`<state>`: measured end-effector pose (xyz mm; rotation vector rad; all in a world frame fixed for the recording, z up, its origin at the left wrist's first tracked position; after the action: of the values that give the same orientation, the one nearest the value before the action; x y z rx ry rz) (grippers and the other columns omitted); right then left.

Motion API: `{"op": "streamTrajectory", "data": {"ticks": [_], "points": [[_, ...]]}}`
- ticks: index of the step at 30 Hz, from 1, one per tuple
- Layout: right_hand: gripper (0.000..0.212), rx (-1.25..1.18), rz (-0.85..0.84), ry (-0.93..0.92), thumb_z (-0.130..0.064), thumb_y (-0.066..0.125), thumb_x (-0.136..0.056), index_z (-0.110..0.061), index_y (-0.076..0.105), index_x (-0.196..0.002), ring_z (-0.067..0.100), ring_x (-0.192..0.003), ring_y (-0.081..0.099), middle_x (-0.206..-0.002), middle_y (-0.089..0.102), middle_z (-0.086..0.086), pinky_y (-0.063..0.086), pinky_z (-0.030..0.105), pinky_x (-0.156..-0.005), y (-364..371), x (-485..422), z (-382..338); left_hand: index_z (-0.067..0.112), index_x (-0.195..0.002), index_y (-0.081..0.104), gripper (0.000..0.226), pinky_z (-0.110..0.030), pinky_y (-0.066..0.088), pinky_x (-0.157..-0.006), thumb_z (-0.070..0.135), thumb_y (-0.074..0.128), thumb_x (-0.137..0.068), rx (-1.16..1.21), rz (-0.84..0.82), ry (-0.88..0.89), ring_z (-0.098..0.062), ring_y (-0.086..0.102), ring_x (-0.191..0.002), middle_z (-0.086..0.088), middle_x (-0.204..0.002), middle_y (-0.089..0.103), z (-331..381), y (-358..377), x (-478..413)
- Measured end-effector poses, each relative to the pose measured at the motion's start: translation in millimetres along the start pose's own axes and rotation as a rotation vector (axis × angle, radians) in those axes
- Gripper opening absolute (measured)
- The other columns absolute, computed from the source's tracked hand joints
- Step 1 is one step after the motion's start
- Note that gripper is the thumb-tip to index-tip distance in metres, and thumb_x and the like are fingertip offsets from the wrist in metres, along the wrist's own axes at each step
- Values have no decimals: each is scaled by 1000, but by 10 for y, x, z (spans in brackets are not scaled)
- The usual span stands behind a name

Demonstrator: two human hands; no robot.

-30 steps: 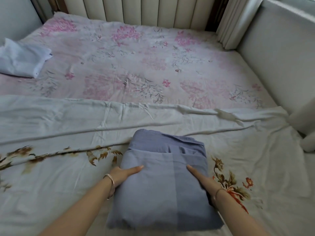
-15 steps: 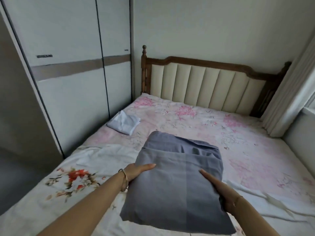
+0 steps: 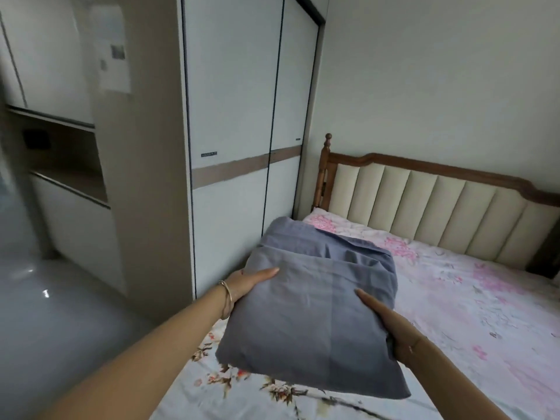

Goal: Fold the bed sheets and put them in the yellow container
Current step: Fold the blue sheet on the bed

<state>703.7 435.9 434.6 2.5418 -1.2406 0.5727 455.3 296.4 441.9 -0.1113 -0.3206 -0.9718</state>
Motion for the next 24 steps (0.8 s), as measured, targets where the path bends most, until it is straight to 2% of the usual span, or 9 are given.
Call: {"op": "streamTrajectory", "data": {"ticks": [3, 5, 8, 12, 14, 16, 18, 20, 24], "points": [[62, 82, -15, 1, -53, 75, -56, -11, 65, -101, 26, -88, 65, -92, 72, 9, 51, 36, -71, 390, -161, -127, 16, -112, 65, 68, -32, 56, -72, 51, 83, -57, 24, 98, -1, -23, 71, -86, -5, -97, 73, -2, -473, 9], [66, 132, -25, -12, -56, 76, -51, -12, 66, -100, 29, -94, 65, -94, 72, 10, 51, 42, -88, 580, -265, -206, 16, -112, 66, 70, -31, 56, -71, 54, 83, -56, 36, 118, -23, -22, 71, -84, -4, -96, 73, -64, -673, 26], [57, 176, -37, 2, -57, 77, -57, -11, 67, -90, 40, -118, 54, -105, 69, 18, 34, 51, -109, 920, -430, -194, 17, -114, 65, 78, -33, 56, -74, 58, 83, -51, 41, 157, -30, -21, 71, -86, -4, -98, 73, -155, -1036, 6], [60, 228, -65, 17, -58, 71, -59, -14, 66, -100, 34, -100, 63, -91, 69, 9, 44, 42, -100, 1459, -573, -156, 19, -97, 63, 43, -29, 54, -68, 49, 77, -69, 25, 180, -28, -17, 67, -79, -1, -89, 69, -134, -1537, -20], [59, 226, -81, 6, -58, 70, -59, -16, 67, -100, 30, -91, 64, -91, 70, 11, 45, 39, -95, 1762, -655, -178, 18, -106, 62, 53, -32, 54, -73, 50, 78, -67, 20, 179, -39, -19, 68, -85, -2, -96, 70, -118, -1832, -78], [52, 221, -75, 9, -59, 70, -64, -19, 67, -97, 36, -108, 60, -103, 68, 15, 42, 44, -103, 2172, -854, -158, 16, -119, 59, 78, -36, 56, -77, 56, 83, -56, 17, 205, -47, -21, 69, -89, -4, -105, 69, -144, -2305, -244], [48, 209, -60, 4, -58, 68, -68, -20, 65, -98, 33, -98, 62, -98, 68, 11, 44, 44, -100, 2521, -1017, -121, 15, -123, 56, 94, -40, 56, -80, 59, 84, -45, 13, 218, -54, -22, 69, -90, -4, -107, 69, -168, -2718, -421], [48, 170, -15, 7, -57, 68, -66, -19, 64, -96, 23, -83, 62, -88, 68, 6, 49, 42, -92, 2898, -1263, -42, 15, -124, 56, 98, -41, 56, -82, 60, 84, -42, -5, 185, -50, -22, 69, -91, -5, -108, 69, -147, -3157, -686], [74, 123, 68, 75, -65, 77, -48, -18, 65, -104, 26, -95, 64, -101, 69, 7, 48, 45, -96, 3429, -1517, 82, 12, -124, 55, 89, -35, 55, -80, 59, 82, -53, -61, 137, -66, -22, 66, -94, -6, -112, 66, -45, -3781, -1107]]}}
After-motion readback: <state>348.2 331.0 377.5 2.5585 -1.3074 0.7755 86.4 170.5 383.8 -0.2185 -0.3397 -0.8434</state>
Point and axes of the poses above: each hand's wrist, its own x-axis away from the middle knuckle, its own y-axis out of the palm, z = x × y, the point moved 9 cm from there along -x, towards the middle knuckle
